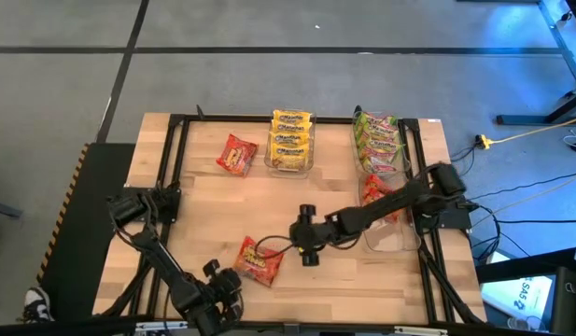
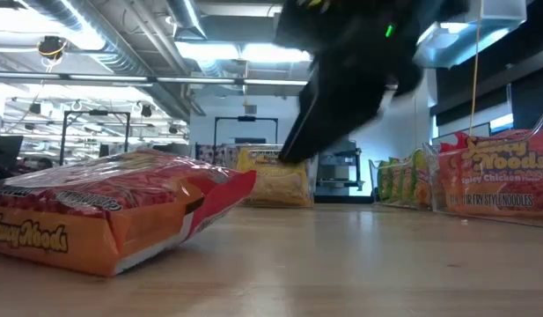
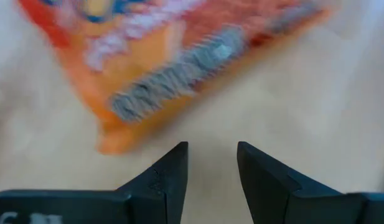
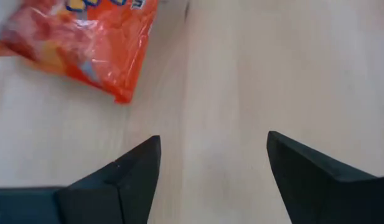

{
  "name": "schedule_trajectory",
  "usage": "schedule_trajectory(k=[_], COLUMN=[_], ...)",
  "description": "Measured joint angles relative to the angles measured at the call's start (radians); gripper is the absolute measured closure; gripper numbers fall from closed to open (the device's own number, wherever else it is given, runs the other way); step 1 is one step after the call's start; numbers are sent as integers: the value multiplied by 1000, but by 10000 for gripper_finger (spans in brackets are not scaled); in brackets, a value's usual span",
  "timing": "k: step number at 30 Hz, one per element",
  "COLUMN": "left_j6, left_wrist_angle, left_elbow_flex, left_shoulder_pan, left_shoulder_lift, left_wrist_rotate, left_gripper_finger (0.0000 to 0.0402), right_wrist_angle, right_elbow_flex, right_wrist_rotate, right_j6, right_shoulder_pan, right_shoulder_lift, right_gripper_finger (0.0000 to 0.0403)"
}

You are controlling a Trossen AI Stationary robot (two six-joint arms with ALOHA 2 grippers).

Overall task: Sort Maruchan noodles
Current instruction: Put the orange noodle pack into the bottom right transparent bin

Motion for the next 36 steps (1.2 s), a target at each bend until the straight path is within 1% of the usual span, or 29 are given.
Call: schedule_trajectory(k=[2, 3, 5, 8, 9, 11, 13, 16, 19, 22, 25, 28, 32, 36], left_j6=[22, 38, 87, 173, 195, 246, 278, 282, 283, 283, 281, 275, 275, 275], left_wrist_angle=[5, 6, 9, 33, 56, 102, 152, 212, 247, 257, 271, 282, 293, 295], left_elbow_flex=[16, 29, 50, 63, 58, 32, 3, -40, -71, -87, -106, -124, -130, -130], left_shoulder_pan=[-2, -3, -9, -17, -18, -17, -13, -10, -9, -9, -9, -10, -12, -15], left_shoulder_lift=[-18, -23, -25, -27, -27, -27, -27, -27, -25, -25, -25, -25, -25, -15], left_wrist_rotate=[0, -19, -99, -233, -269, -332, -340, -336, -333, -337, -336, -324, -321, -318], left_gripper_finger=[269, 269, 269, 269, 269, 269, 269, 269, 269, 269, 269, 269, 269, 269], right_wrist_angle=[-46, -50, -19, 59, 85, 147, 169, 247, 323, 348, 354, 366, 360, 346], right_elbow_flex=[0, 0, 0, -1, -1, 1, -2, -2, 1, 7, 44, 81, 120, 130], right_wrist_rotate=[-28, -58, -128, -267, -295, -308, -341, -456, -533, -560, -560, -568, -553, -543], right_j6=[32, 39, 59, 81, 90, 136, 169, 223, 285, 325, 363, 375, 391, 418], right_shoulder_pan=[-8, -17, -42, -90, -105, -131, -155, -185, -200, -208, -211, -205, -201, -204], right_shoulder_lift=[-56, -79, -104, -108, -102, -74, -43, 0, 52, 95, 131, 167, 199, 230], right_gripper_finger=[139, 139, 139, 139, 139, 139, 139, 139, 134, 114, 92, 78, 72, 71])
